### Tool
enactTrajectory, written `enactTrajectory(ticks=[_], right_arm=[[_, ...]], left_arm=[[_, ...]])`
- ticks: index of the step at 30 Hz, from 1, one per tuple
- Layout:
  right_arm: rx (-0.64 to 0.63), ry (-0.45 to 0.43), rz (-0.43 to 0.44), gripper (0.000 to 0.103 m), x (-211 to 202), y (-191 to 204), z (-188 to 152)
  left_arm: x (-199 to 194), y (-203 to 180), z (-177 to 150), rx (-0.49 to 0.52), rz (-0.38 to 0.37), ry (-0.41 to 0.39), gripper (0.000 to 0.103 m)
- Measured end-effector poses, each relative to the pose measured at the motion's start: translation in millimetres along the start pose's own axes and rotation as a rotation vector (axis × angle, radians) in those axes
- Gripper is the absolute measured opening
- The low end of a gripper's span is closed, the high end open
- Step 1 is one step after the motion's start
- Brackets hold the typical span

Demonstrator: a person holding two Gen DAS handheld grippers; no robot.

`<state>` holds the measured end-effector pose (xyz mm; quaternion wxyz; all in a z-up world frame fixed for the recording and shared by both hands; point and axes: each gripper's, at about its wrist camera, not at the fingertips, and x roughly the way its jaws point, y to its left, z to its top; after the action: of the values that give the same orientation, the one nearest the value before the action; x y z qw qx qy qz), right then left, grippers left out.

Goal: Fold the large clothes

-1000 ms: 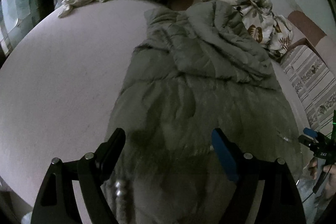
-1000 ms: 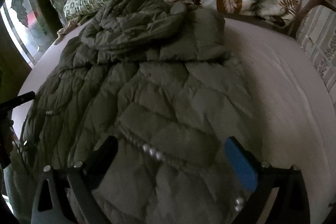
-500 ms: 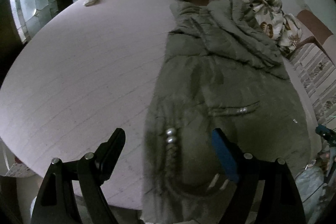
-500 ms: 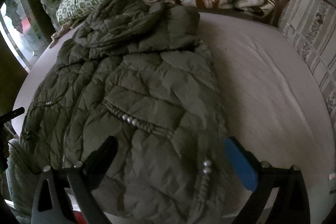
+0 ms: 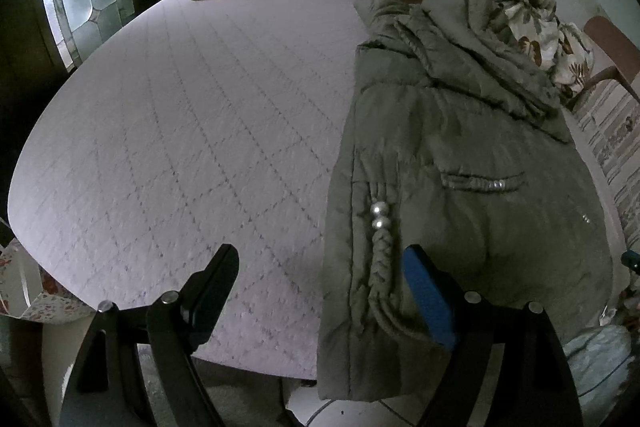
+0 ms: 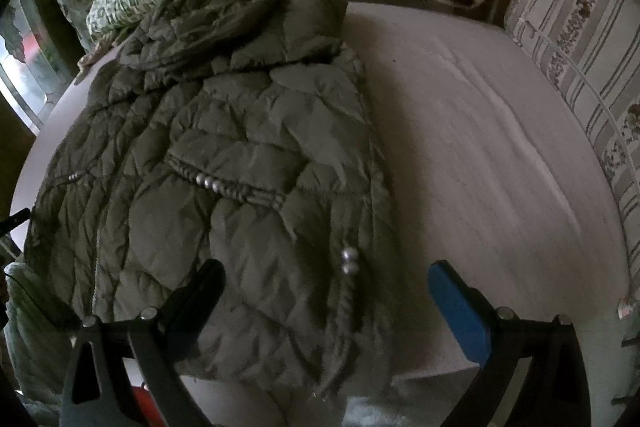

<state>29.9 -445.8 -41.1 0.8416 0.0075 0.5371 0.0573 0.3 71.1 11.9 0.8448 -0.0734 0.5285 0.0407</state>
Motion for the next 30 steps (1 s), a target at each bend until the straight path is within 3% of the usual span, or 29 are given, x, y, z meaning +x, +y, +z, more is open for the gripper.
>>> enactTrajectory(ticks=[9, 20, 25, 30], right_arm=[[0.017, 0.021, 0.001, 0.103, -7.3, -8.8, -18.1], [0.044, 0.043, 0.029, 0.103, -4.3, -18.4, -28.6], [0.063, 0.069, 0.056, 0.103, 3.8, -22.8, -30.1], [0.118, 0.100, 0.075, 0.103, 17.6, -40.6, -33.1]], left_arm=[[1.4, 9.0, -9.1, -0.027, -0.027, 0.028, 0.084], [13.5, 31.8, -18.6, -0.151, -0.159, 0.119, 0.087], [17.4, 17.5, -18.7, -0.118, -0.169, 0.134, 0.089], [22.7, -16.1, -19.4, 0.002, -0.151, 0.155, 0.089]])
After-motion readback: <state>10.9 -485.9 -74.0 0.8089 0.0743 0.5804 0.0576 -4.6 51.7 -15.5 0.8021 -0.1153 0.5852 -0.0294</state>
